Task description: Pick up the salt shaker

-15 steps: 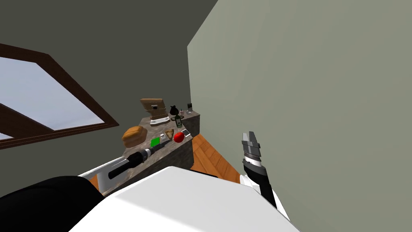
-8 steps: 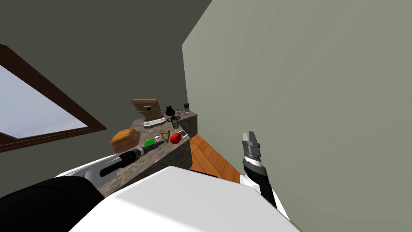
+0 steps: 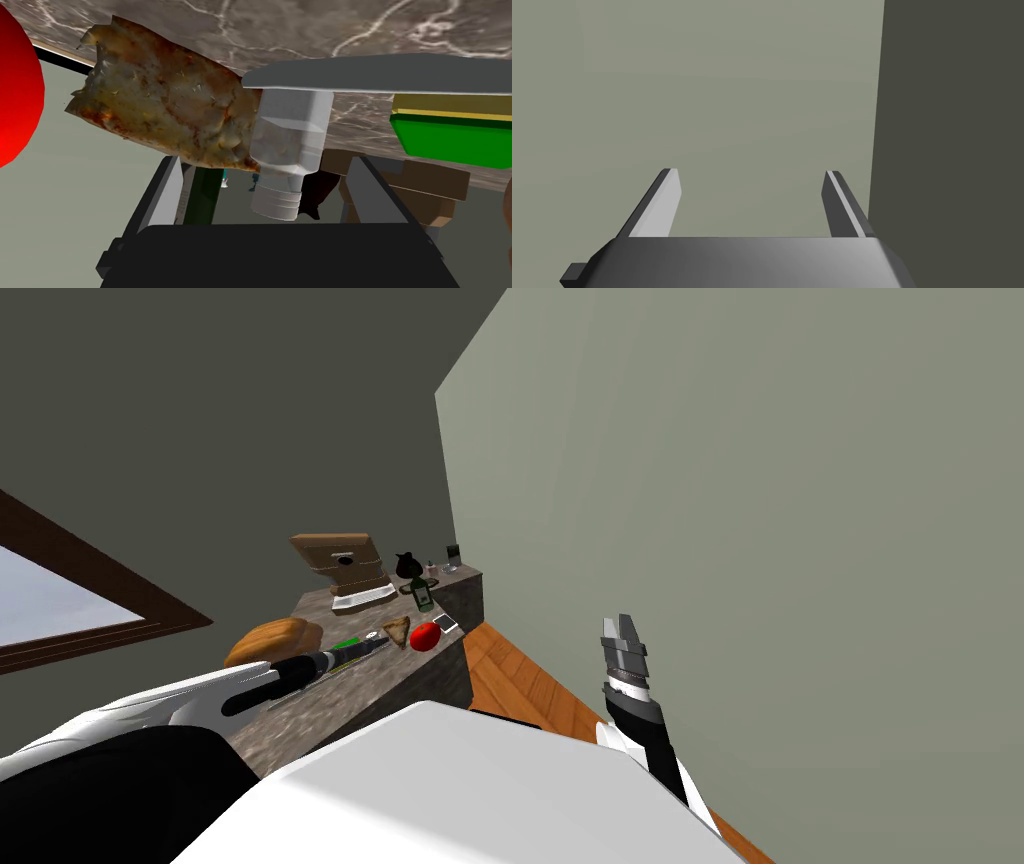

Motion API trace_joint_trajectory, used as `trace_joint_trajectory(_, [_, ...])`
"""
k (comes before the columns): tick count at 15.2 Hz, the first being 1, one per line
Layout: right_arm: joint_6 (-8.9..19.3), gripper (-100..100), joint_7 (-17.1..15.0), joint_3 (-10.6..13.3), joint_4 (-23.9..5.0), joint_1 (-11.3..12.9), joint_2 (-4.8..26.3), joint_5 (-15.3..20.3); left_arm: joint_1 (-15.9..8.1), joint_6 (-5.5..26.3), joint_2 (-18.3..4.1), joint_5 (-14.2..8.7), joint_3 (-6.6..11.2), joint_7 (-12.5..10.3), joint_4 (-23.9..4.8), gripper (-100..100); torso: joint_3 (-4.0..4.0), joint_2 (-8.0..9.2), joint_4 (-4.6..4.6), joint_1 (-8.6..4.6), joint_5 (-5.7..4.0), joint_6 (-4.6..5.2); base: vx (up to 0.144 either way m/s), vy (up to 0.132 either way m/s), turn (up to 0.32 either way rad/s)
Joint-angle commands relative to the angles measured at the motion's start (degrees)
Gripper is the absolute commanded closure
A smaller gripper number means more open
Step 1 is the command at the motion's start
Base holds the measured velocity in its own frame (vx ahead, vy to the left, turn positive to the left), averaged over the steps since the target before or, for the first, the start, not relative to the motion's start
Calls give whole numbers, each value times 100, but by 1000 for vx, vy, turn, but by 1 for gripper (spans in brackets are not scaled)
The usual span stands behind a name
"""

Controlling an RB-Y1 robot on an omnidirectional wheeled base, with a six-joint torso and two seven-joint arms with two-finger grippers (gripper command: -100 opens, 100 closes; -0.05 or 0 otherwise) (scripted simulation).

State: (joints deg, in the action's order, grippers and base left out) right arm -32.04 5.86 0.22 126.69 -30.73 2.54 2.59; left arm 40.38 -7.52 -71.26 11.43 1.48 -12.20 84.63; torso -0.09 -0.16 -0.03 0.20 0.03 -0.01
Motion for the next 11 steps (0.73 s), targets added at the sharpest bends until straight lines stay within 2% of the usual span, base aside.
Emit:
trace_joint_trajectory(1, [0, 0, 0, 0, 0, 0, 0, 0, 0, 0, 0, 0, 0, 0, 0, -100, 0, 0, 0, 0, 0, 0, 5, -3, -35])
trace_joint_trajectory(2, [0, 0, 0, 0, 0, 0, 0, 0, -118, 2, 150, 38, -43, 93, -168, -100, 1, 1, 0, 1, 1, -2, 29, 9, -88])
trace_joint_trajectory(3, [0, 0, 0, 0, 0, 0, 0, 0, -38, 13, 37, 11, -13, 21, -59, -100, -2, -4, 0, 4, 3, 0, 26, 10, -54])
trace_joint_trajectory(4, [0, 0, 0, 0, 0, 0, 0, 0, -50, 16, 52, 14, -18, 33, -72, 100, -3, -5, -1, 6, 2, -2, 8, 4, -2])
trace_joint_trajectory(9, [0, 0, 0, 0, 0, 0, 0, 0, -40, 33, 49, 14, -14, 34, -91, 100, -1, -4, 1, -16, 3, 15, 0, 3, 11])
trace_joint_trajectory(10, [0, 0, 0, 0, 0, 0, 0, 0, -198, 20, 78, 8, 135, 65, -105, -100, -1, -4, 1, -18, 2, 15, -30, -4, 12])
trace_joint_trajectory(11, [0, 0, 0, 0, 0, 0, 0, 0, -249, 15, 87, 6, 183, 74, -110, -100, 1, 2, 3, -20, 2, 16, -58, -11, 17])
